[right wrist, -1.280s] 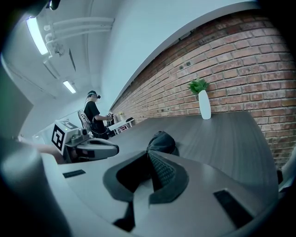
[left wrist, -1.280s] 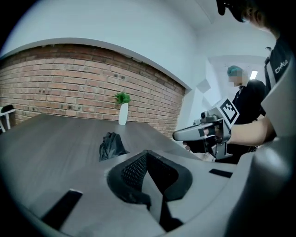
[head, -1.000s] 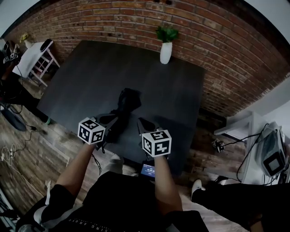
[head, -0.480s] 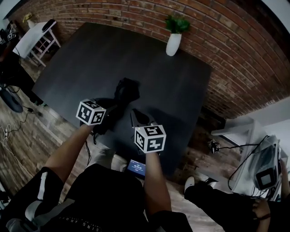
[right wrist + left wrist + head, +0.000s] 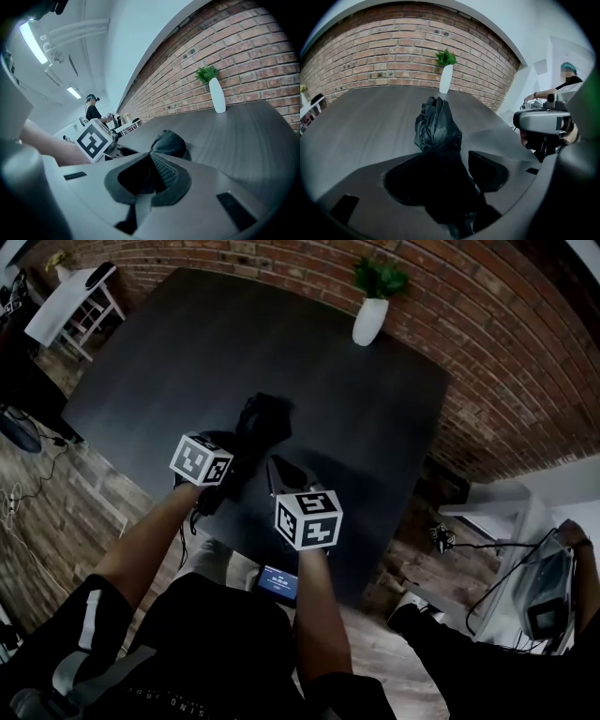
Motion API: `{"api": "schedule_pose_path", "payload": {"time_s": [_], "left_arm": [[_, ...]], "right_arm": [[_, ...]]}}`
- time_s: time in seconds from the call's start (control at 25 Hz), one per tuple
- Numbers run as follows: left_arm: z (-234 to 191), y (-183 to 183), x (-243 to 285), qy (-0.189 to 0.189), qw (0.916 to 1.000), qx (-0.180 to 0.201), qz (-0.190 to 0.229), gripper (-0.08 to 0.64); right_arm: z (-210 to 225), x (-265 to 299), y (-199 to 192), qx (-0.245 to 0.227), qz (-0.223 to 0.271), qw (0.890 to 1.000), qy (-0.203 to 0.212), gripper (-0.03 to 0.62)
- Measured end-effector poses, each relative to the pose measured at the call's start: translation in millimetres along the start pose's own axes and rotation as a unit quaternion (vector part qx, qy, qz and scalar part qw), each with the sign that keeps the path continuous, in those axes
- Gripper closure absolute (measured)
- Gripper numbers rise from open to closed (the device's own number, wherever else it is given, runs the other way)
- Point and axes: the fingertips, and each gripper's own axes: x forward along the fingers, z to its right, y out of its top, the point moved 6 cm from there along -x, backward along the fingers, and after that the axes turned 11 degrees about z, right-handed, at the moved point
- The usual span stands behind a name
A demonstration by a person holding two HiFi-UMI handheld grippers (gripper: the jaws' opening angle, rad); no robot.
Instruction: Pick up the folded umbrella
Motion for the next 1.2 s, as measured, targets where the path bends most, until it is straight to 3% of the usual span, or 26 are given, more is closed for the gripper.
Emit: {"api": "schedule_pose_path", "payload": {"time_s": [0.36, 0.64, 0.88, 1.04, 1.2], "left_arm": [[-7.4, -6.3, 24.9, 0.017, 0.9993, -0.01, -0.033, 0.279], [-9.3, -10.3, 31.7, 0.015, 0.9992, -0.017, -0.032, 0.279], [-7.1, -11.9, 42.8, 0.035, 0.9967, -0.002, -0.073, 0.264], [-7.0, -16.1, 44.8, 0.057, 0.9962, 0.006, -0.066, 0.264], [-7.3, -13.6, 46.0, 0.055, 0.9969, 0.005, -0.056, 0.264]], "right_arm": [[11.8, 5.5, -2.0, 0.011, -0.005, 1.0, -0.008, 0.581], [16.9, 9.7, -6.1, 0.015, -0.012, 1.0, -0.012, 0.581], [16.5, 15.5, -8.9, 0.021, -0.015, 1.0, -0.012, 0.581], [18.0, 15.3, -9.2, 0.021, -0.017, 1.0, -0.016, 0.581], [26.3, 12.8, -8.7, 0.022, -0.018, 0.999, -0.026, 0.581]]}}
